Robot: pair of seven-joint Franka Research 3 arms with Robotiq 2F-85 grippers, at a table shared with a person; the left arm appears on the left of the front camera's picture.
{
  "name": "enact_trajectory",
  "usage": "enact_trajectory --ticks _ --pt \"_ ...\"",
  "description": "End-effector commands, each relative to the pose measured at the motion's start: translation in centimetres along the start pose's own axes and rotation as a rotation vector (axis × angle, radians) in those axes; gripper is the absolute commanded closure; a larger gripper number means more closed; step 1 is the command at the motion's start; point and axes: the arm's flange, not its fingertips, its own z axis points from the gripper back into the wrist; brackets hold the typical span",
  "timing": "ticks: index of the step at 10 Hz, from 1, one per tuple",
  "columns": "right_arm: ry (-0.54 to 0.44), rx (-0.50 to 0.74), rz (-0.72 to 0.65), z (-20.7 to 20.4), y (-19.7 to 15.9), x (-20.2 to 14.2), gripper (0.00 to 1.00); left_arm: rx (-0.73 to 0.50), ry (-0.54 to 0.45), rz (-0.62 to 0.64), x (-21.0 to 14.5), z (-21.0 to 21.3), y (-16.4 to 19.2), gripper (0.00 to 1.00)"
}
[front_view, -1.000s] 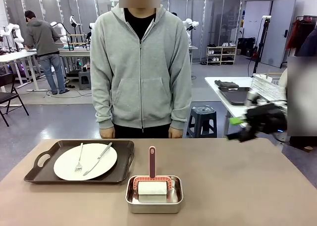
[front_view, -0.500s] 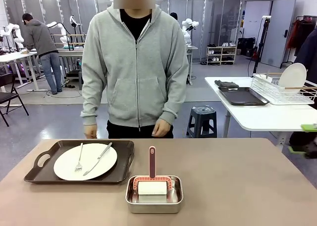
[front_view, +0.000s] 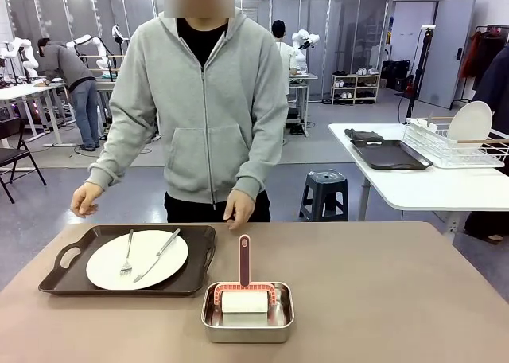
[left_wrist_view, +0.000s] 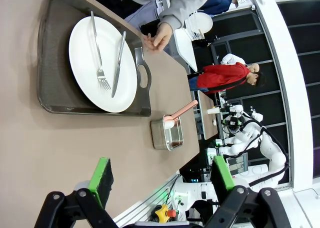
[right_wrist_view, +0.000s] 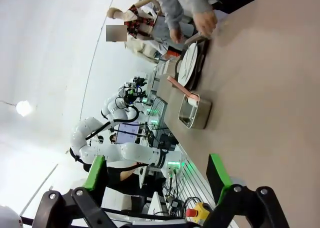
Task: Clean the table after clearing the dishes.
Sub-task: When the right (or left) Handle tray is removed, use the right hand (or left hand) to clean the right (or left) side of the table with the Lint Roller.
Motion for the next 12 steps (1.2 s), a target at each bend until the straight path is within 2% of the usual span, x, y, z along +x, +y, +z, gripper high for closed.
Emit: enact_trajectory --ticks 1,2,3,12 --pt "-0.02 -0.006 -0.059 0.39 -0.01 -0.08 0.0 -0.007 0.001 -0.005 -0.04 0.35 -0.25 0.0" --pt "-0.053 -0.038 -0.078 0.42 0.05 0.05 0.0 -0.007 0.001 -0.005 -0.04 0.35 -0.25 0.0" --pt "-0.011 -0.004 -0.013 0.5 -0.16 -0.17 0.0 -0.007 0.001 -0.005 -0.04 0.35 -0.25 0.0" --pt "-0.011 -0.004 -0.013 0.5 -0.16 -0.17 0.0 -0.007 0.001 -0.005 -0.04 0.35 -0.25 0.0"
